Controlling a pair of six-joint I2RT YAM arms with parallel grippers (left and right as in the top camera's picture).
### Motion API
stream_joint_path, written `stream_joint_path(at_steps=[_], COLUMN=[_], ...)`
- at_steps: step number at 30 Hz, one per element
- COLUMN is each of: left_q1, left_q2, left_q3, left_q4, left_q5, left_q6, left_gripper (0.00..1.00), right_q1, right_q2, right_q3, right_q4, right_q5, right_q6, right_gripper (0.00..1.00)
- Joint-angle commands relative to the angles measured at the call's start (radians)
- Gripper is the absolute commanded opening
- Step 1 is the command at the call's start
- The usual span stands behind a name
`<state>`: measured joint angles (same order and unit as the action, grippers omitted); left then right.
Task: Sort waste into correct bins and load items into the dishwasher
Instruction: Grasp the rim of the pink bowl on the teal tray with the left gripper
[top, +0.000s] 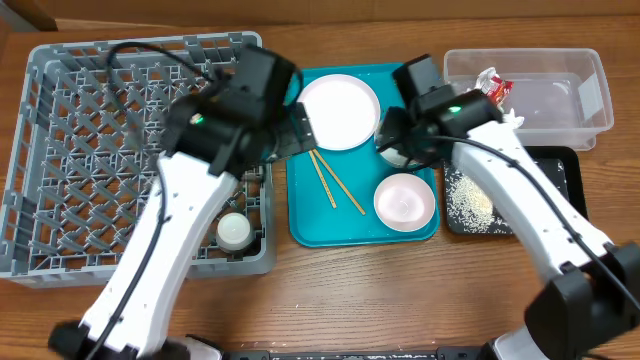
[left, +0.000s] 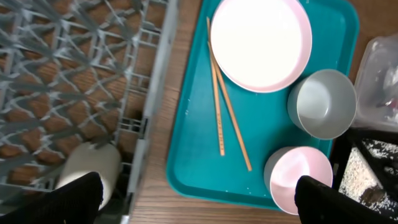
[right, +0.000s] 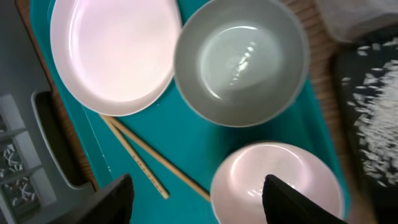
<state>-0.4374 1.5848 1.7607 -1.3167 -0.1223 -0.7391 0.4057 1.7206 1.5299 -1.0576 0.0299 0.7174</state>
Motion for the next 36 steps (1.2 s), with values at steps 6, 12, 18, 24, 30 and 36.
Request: stream_joint_path(at_steps=[6,12,18,24,30,36], left_q1=[-0.117,-0.218,-0.258,-0.255,-0.257,-0.257], left_q2=[0.132,0.254,0.395,0.536,0.621,0.652], left_q3=[0.014,0.014,0.014,0.014,0.014,0.014], left_q4=[0.061,0.111,0.173,0.243,0.275,0.278], left_q5=[0.038,0.08,0.17,0.23,0.254,0.254], left_q6=[-0.035,0.016,0.169,0.382,0.471,0.47], left_gripper=[1.0,0.93,0.86,0.8,0.56,0.22], right_q1=[-0.162,-0.27,-0.323,-0.323,-0.323,-0.323], right_q2=[-0.174,-0.229,-0.232,-0.232,-0.232,-0.232], right_q3=[0.022,0.022,0.022,0.022,0.022,0.022], right_q4=[-0.097,-0.171,-0.259,-0.292,-0.298,-0.322], right_q5=[0.003,0.003,0.009,0.069,0.09,0.09], right_q6=[-0.015,-0.095,-0.124,-0.124,-0.124,-0.123], right_gripper=[0.68,0.69,0.77,1.0,1.0,1.0])
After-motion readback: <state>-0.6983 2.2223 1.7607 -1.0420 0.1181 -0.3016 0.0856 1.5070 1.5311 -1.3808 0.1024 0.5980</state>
